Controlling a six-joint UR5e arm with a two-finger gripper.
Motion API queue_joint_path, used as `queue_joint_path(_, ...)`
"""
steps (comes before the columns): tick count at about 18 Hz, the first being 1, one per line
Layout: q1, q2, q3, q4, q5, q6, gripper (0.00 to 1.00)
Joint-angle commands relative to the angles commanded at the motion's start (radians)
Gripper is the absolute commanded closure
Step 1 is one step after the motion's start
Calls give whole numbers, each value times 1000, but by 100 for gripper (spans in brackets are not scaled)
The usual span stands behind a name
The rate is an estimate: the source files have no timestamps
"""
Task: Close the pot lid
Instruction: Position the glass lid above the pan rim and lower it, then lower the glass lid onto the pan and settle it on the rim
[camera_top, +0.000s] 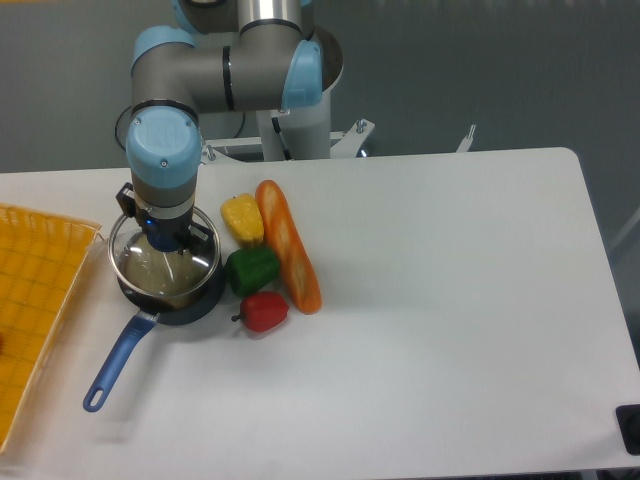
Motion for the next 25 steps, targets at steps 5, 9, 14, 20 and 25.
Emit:
queue_joint_path(5,-12,-9,0,8,-3,-18,75)
queue_joint_path(9,-24,-14,0,8,-3,-21,75)
queue_joint_path(14,-34,-29,0,35,-2,-37,75)
queue_joint_path(20,-35,-37,0,41,-2,-41,75)
queue_joint_path(25,-35,-38,-2,43,0,-38,75)
